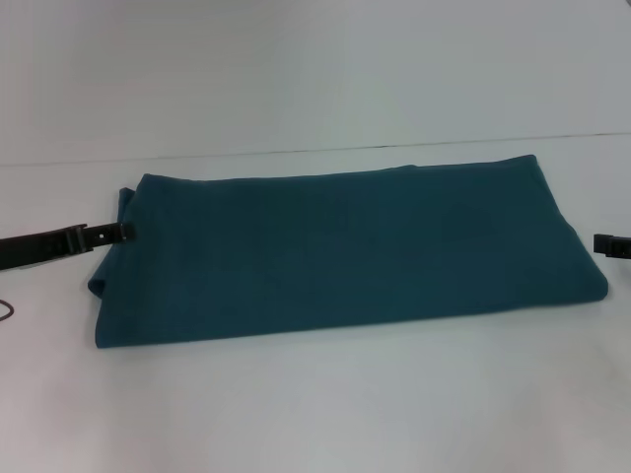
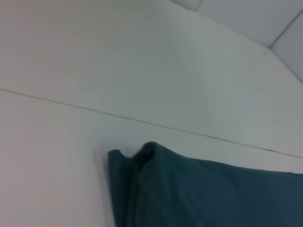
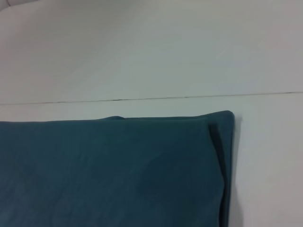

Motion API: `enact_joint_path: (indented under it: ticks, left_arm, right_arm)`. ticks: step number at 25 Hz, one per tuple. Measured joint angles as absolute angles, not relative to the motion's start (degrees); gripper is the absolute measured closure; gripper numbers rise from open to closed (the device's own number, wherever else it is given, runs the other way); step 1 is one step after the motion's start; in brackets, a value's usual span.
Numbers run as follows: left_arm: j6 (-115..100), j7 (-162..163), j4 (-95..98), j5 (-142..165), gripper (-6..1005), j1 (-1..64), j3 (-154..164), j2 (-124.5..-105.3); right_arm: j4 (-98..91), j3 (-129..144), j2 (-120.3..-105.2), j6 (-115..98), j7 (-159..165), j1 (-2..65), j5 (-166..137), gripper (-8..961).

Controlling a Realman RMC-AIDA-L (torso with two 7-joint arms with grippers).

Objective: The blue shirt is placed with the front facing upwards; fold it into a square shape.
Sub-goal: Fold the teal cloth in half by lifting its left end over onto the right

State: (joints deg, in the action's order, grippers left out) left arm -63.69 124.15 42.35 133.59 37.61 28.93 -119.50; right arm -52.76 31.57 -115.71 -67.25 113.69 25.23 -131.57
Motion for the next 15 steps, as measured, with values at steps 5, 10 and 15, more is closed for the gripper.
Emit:
enact_joint_path:
  ticks: [5,10,15]
  left_arm:
    - [-59.12,126.29,41.25,134.67,152,38.29,31.33,-119.64]
    - [-57.56,127.37,38.23,136.63,152,40.41,33.19,-119.33]
    - [-58.82,127.57,38.42,136.67,152,41.17,34.48,-119.03]
  right_arm:
    - [-52.73,31.72,-115.8,-67.23,113.67,25.23,-131.57,12]
    - [-52.73,32.74,-115.73,-68.58,113.55,25.53,-131.57,12]
    - [-55.75,34.36,-115.36,-79.75,107.85,26.03,-131.25,13]
